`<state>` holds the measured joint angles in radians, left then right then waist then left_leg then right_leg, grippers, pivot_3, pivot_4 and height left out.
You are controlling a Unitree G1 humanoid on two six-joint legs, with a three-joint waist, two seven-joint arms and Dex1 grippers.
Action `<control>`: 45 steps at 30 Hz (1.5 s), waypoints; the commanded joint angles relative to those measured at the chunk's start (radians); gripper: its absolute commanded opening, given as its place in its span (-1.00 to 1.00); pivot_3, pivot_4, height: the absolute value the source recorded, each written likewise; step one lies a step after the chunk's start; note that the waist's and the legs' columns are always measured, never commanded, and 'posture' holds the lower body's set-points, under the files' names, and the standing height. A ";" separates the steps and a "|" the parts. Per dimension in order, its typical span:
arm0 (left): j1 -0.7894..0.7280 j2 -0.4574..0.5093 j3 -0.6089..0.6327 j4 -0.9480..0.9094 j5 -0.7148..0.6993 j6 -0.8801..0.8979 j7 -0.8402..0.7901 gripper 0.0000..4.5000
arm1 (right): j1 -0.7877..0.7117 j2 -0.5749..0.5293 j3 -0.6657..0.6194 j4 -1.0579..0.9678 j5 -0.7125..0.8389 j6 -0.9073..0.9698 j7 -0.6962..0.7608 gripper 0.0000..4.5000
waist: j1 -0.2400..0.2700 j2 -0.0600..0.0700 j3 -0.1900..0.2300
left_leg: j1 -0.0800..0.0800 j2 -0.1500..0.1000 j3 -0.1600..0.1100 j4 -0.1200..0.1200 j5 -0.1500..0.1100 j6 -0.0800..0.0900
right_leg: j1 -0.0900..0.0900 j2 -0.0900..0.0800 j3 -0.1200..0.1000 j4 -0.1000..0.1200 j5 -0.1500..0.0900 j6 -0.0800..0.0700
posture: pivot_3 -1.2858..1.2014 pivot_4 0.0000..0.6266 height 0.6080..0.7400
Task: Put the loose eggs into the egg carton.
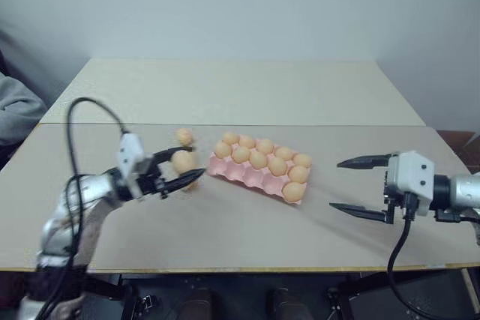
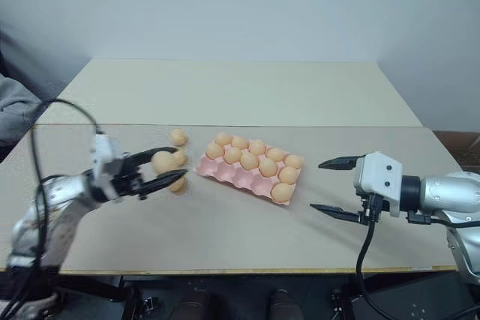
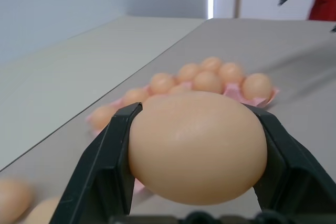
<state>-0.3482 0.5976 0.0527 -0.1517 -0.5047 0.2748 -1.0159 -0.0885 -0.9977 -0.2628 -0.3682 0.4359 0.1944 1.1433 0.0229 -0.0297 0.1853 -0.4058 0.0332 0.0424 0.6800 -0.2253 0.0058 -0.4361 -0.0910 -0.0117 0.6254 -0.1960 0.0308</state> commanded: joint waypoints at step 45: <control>-0.077 -0.010 0.052 -0.046 0.067 0.069 -0.036 0.99 | 0.162 0.020 -0.171 -0.202 0.017 0.092 -0.089 1.00 | -0.025 -0.002 0.000 | 0.000 0.001 -0.003 0.001 -0.001 0.001 | 0.000 0.001 0.000 0.000 0.001 0.001 | 0.03 -0.52 1.00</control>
<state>-0.4613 0.5547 0.0479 -0.1043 -0.4132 0.3019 -1.0819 0.0904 -0.9611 -0.4310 -0.5675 0.4376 0.3111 1.0369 -0.0017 -0.0314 0.1857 -0.4056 0.0340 0.0396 0.6812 -0.2261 0.0072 -0.4358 -0.0901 -0.0114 0.6257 -0.1953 0.0320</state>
